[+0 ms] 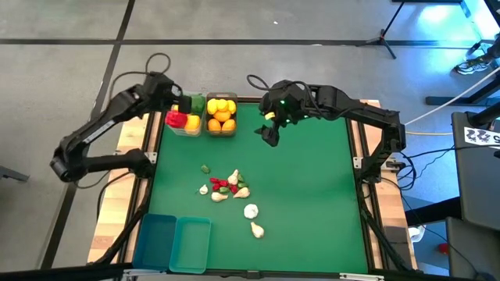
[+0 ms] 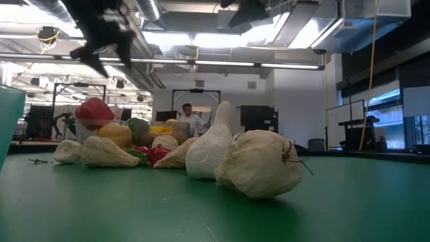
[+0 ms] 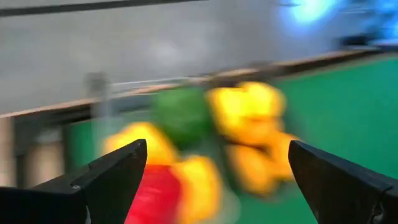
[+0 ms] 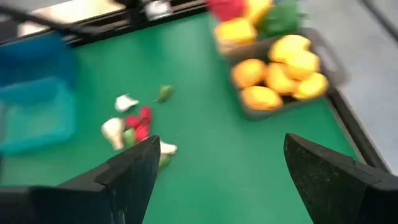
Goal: Sort produce into baskets
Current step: Put the white garlic into the blue bin
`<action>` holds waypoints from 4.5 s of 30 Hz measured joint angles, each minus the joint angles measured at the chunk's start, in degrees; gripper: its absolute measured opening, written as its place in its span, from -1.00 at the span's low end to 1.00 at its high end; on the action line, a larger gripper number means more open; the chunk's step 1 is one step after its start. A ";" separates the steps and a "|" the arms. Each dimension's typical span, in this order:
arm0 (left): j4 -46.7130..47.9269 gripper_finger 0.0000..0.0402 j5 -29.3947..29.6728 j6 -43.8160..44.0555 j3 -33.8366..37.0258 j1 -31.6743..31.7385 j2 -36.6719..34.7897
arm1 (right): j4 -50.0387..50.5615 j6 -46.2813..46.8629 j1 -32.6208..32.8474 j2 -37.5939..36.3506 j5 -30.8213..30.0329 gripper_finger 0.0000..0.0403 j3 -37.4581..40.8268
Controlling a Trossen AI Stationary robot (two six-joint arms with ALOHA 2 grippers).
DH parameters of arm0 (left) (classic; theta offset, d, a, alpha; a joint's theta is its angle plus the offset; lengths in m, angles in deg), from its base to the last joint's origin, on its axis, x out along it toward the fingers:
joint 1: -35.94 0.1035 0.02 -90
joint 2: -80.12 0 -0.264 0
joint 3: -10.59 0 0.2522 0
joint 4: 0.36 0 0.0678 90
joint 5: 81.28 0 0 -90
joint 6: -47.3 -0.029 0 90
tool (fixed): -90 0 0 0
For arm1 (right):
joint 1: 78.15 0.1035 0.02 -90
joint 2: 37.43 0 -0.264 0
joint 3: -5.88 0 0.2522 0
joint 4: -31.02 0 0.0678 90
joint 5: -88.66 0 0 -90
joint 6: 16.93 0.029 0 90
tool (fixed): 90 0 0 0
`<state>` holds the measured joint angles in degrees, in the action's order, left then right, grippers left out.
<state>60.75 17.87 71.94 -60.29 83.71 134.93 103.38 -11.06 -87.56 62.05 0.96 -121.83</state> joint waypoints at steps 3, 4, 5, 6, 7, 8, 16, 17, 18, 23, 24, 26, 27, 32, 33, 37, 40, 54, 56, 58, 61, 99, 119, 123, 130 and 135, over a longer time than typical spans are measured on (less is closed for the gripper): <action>-0.23 0.92 -11.48 -0.52 -0.84 -1.74 -4.25 | 0.34 -5.78 0.00 -0.02 6.32 0.65 0.60; -0.23 0.92 -15.27 -0.48 -0.84 -2.66 -5.72 | 0.33 -7.44 0.00 -0.02 9.08 0.65 1.38; -0.22 0.92 -18.38 -0.20 -0.84 -3.64 -7.16 | 0.31 -8.40 0.00 -0.02 12.05 0.65 2.27; -0.22 0.92 -20.92 0.42 -0.84 -4.76 -8.51 | 0.07 -9.24 0.00 0.02 14.85 0.65 3.24; -0.24 0.92 -22.79 1.11 -0.84 -6.13 -9.86 | -0.53 -9.59 0.00 0.04 17.06 0.65 4.42; -0.37 0.92 -23.95 1.99 -0.84 -7.50 -11.09 | -1.59 -9.63 0.02 0.04 18.78 0.65 5.87; -1.01 0.92 -24.54 8.28 -0.84 -16.51 -20.62 | -11.77 -6.06 6.00 0.03 21.57 0.65 18.76; -1.61 0.92 -24.52 8.74 -0.84 -17.37 -21.47 | -14.49 -5.08 7.57 0.04 20.30 0.65 20.24; -2.15 0.92 -24.52 9.20 -0.84 -18.16 -22.17 | -17.89 -4.35 9.16 0.04 18.16 0.65 21.61; -3.56 0.92 -24.50 9.60 -0.84 -21.16 -24.34 | -32.04 -1.02 15.65 0.04 7.91 0.65 27.27; -3.50 0.92 -24.50 9.81 -0.84 -21.56 -24.52 | -34.28 -0.16 16.47 0.04 7.14 0.65 28.11; -3.49 0.92 -24.47 10.45 -0.84 -22.27 -24.61 | -36.50 1.61 17.80 0.04 5.82 0.65 29.71; -3.45 0.92 -24.45 11.14 -0.84 -22.57 -24.64 | -37.38 2.66 18.36 0.04 5.40 0.65 30.69; -3.45 0.92 -24.41 12.80 -0.84 -24.47 -24.70 | -45.94 7.01 20.90 0.04 3.08 0.65 36.88; -3.47 0.92 -24.39 12.84 -0.84 -24.76 -24.68 | -47.73 7.55 21.34 0.04 2.59 0.65 38.29; -3.45 0.92 -22.65 12.86 -0.83 -25.74 -24.68 | -53.19 9.35 23.42 0.66 -1.78 0.65 42.62; -3.43 0.92 -20.13 12.86 -0.82 -26.33 -24.68 | -56.15 9.55 25.28 1.70 -3.99 0.65 44.24; -2.83 0.92 -17.64 14.12 2.88 -26.50 -24.67 | -61.54 16.09 33.95 12.30 -14.75 0.65 44.46; -2.83 0.92 -17.64 14.32 3.26 -26.50 -24.66 | -61.37 16.38 34.69 12.87 -16.53 0.65 44.46; -2.94 0.92 -17.64 14.30 3.27 -26.50 -24.66 | -61.26 16.93 35.07 13.32 -17.71 0.65 44.46; -2.98 0.92 -17.58 14.26 3.27 -26.50 -24.72 | -58.26 19.28 35.07 13.42 -18.28 0.63 44.57; -0.79 0.92 -15.05 14.32 3.27 -26.48 -24.77 | -61.93 22.70 33.62 14.01 -17.75 0.70 49.11; -0.81 0.92 -14.82 14.67 3.27 -26.48 -24.72 | -67.75 22.30 32.22 16.83 -17.33 -0.06 48.99; -0.81 0.92 -14.82 14.66 3.27 -26.48 -24.72 | -65.39 21.90 32.22 16.94 -15.72 -0.05 44.72; -0.81 0.92 -14.30 14.65 3.27 -26.48 -24.72 | -59.95 8.37 31.55 16.94 -18.35 -0.02 30.83; -0.81 0.92 -13.81 14.68 3.27 -26.48 -24.71 | -59.21 1.36 28.33 19.00 -17.60 -0.03 20.46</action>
<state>59.95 4.06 86.62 -57.01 57.24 110.22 44.18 -9.70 -59.23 81.05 -16.64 -101.37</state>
